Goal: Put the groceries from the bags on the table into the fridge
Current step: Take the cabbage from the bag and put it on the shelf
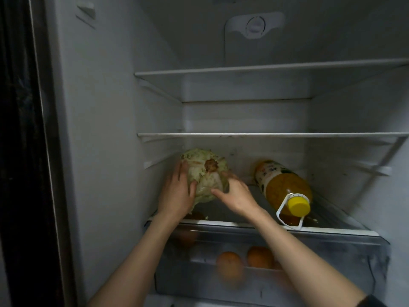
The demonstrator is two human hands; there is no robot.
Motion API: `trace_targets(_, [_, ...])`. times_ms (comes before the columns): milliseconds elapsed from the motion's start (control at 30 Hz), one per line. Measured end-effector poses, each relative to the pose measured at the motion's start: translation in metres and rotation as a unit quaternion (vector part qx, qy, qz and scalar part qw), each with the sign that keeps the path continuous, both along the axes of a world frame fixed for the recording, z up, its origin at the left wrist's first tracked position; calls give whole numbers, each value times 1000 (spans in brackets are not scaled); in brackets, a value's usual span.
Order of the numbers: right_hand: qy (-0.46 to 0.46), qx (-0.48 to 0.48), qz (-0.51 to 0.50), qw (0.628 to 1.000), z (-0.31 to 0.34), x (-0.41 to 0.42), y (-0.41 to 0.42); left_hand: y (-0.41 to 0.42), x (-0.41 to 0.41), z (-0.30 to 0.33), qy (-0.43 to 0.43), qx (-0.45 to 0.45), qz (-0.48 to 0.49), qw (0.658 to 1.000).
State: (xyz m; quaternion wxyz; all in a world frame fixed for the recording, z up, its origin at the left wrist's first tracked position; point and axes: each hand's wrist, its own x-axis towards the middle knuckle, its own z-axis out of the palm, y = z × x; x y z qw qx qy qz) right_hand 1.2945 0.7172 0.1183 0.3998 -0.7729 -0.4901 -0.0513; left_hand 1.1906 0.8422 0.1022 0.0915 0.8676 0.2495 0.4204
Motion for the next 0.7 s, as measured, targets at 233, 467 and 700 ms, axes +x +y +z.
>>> trace_targets(233, [-145,-70,-53,986,-10,-26,-48,-42,-40,-4,55,84,37,994])
trace_targets(467, [-144,-50,-34,988,-50,-96,-132,-145,-131,-46,68,104,72,990])
trace_targets(700, [-62,-91,61,992,-145,-171,-238,-266,-222,-146,121,27,105,987])
